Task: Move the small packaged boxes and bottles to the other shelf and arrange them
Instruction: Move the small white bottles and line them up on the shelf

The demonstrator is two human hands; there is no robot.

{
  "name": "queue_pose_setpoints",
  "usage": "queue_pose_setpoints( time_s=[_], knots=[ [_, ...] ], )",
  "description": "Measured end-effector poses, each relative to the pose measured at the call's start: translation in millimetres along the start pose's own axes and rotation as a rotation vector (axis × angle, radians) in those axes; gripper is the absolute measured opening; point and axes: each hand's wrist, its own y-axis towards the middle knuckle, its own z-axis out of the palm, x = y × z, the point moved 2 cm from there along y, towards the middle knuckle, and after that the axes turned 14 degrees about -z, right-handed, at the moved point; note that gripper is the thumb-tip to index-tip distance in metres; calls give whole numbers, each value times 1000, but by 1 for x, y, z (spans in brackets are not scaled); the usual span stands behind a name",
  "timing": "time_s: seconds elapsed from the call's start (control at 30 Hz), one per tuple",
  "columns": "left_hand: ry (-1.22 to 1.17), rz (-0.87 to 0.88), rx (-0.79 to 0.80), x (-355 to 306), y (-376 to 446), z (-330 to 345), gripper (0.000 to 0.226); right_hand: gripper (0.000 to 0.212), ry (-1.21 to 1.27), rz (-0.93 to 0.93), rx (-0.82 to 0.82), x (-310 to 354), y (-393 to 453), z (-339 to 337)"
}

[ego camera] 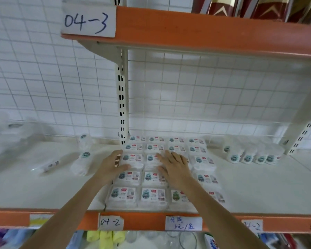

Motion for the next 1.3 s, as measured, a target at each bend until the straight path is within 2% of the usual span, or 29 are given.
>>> queue_pose_setpoints(
  time_s=[0.07, 0.13, 0.2, 0.3, 0.37, 0.47, 0.57, 0.67, 0.77, 0.87, 0.97, 1.07, 1.23, 1.3],
  knots=[
    [7, 9, 16, -1, 0, 0, 63, 89, 19, 5, 37, 2, 0, -3],
    [18, 23, 17, -2, -1, 0, 62, 64, 50, 13, 91, 2, 0, -6],
    [79, 46, -1, -6, -9, -3, 66, 54, 93, 14, 102, 2, -2, -13],
    [251, 109, -90, -11, -23, -12, 72, 49, 103, 7, -36, 6, -16, -31],
    [323, 194, -158, -15, -40, -17, 65, 46, 88, 8, -142, 9, -35, -43],
    [411, 342, -245, -18, -74, -20, 53, 41, 142, 44, -212, 14, -76, -57],
    [441, 440, -273, -9, -113, -18, 42, 38, 264, 74, -184, 17, -129, -62],
    [554, 457, -282, 15, -153, -11, 36, 39, 285, 89, -125, 22, -182, -56],
    [657, 496, -321, 39, -199, 1, 44, 37, 220, 109, -72, 28, -232, -42],
    [814, 477, -355, 60, -248, 8, 31, 38, 182, 75, -63, 47, -270, -34],
    [903, 422, -335, 90, -289, 9, 39, 40, 202, 27, -62, 82, -290, -34],
    [859, 322, -314, 115, -331, -8, 28, 40, 278, -65, -58, 130, -297, -35],
    [827, 212, -392, 159, -382, -63, 39, 40, 390, -227, -46, 209, -281, -27],
    [832, 178, -452, 176, -395, -90, 35, 41, 421, -263, -31, 238, -267, -21]
  ],
)
